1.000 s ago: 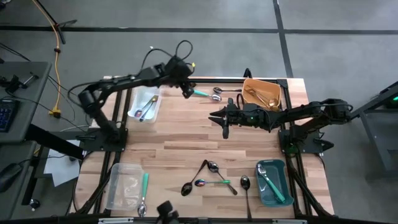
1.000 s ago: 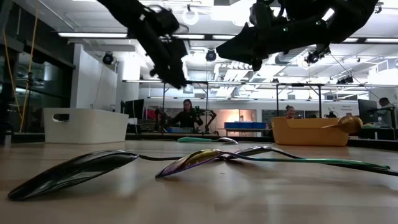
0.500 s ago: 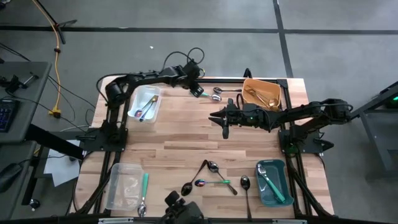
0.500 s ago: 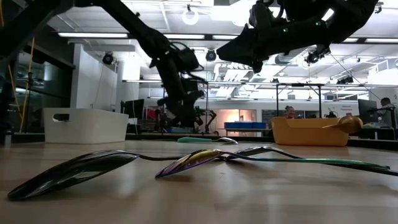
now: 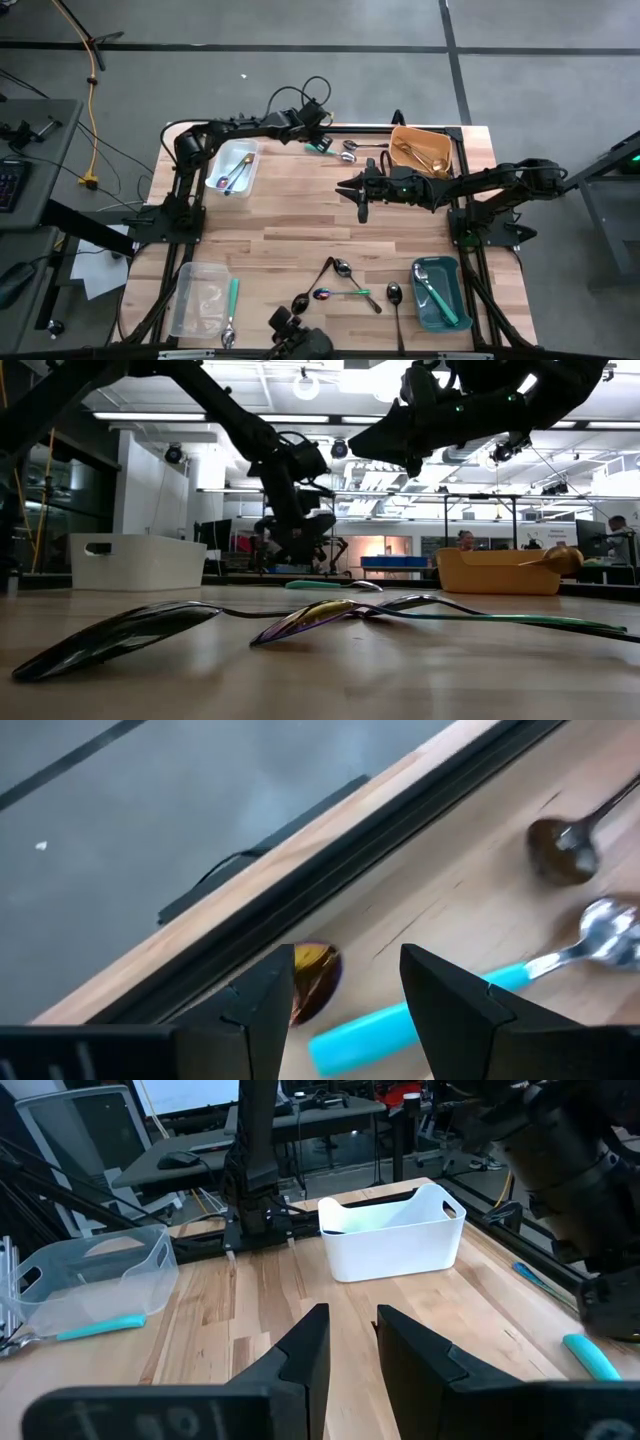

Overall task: Sort silverware by color (type)
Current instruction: Put the violet spoon into the white bin

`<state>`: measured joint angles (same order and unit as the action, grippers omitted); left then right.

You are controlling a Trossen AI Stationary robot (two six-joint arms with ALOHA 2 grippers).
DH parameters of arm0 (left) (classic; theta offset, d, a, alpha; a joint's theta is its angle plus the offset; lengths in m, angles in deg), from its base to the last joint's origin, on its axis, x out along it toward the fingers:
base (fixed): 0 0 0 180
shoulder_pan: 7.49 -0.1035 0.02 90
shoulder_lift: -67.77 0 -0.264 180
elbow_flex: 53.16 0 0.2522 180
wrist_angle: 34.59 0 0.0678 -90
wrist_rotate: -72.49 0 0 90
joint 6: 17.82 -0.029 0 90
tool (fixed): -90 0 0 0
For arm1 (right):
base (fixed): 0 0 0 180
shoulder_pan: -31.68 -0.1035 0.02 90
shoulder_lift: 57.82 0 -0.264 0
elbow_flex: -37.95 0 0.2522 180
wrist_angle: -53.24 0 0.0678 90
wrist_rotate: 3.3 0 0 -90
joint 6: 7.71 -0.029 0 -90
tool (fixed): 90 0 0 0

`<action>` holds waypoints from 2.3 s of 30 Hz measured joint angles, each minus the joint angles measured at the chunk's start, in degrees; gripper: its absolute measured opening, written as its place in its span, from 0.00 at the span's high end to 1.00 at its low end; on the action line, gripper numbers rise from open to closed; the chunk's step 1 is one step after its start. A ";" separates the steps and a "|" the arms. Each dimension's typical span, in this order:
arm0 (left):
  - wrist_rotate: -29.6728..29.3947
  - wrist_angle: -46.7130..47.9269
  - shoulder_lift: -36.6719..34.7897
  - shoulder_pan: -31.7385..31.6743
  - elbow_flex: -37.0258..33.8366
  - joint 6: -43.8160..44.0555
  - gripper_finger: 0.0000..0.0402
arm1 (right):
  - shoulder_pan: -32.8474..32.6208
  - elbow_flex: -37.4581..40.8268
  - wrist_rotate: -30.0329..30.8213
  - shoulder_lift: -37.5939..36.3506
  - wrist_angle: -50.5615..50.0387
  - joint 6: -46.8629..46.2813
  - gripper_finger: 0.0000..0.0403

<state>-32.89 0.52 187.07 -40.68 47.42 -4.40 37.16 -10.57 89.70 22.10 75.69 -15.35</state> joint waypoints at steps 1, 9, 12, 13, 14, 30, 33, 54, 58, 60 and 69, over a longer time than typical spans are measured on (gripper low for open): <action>0.00 -0.57 -0.02 0.02 -0.01 0.05 0.56 | -0.02 0.00 0.00 0.00 0.00 0.00 0.80; 1.74 0.85 0.53 -0.40 -0.01 1.29 0.56 | -0.02 0.00 0.00 0.00 0.01 -0.02 0.80; 5.01 0.97 0.87 -1.09 -0.01 1.80 0.56 | -0.01 0.00 0.00 0.00 0.02 -0.02 0.80; 6.21 1.21 1.11 -1.38 -0.01 2.16 0.56 | 0.00 0.00 0.00 0.00 0.02 -0.02 0.80; 6.67 0.83 1.53 -1.44 0.00 2.45 0.56 | -0.02 0.00 0.00 0.00 0.02 -0.02 0.80; 10.08 1.47 3.15 -2.62 -0.04 1.46 0.56 | -0.01 0.00 0.00 0.01 0.04 -1.38 0.80; 12.79 1.46 3.64 -3.47 -0.04 1.94 0.56 | -0.02 0.00 0.00 0.02 0.02 -1.38 0.80; 21.00 14.57 3.60 -6.94 0.12 -4.13 0.63 | -0.02 0.00 0.00 0.02 -0.45 -1.49 0.80; 24.65 17.18 3.58 -7.04 0.11 -5.73 0.64 | -0.02 -0.02 0.01 0.02 -0.44 -1.42 0.80; 25.12 17.89 3.33 -6.99 0.03 -5.60 0.64 | -0.02 -0.02 0.01 0.02 -0.44 -1.41 0.80; 20.56 16.35 -1.29 -6.88 -0.11 -7.53 0.65 | -0.02 -0.04 0.00 0.02 -0.44 -1.38 0.80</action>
<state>-12.33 16.87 185.78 -47.56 47.31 -11.93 37.14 -10.62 89.70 22.12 75.25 -16.73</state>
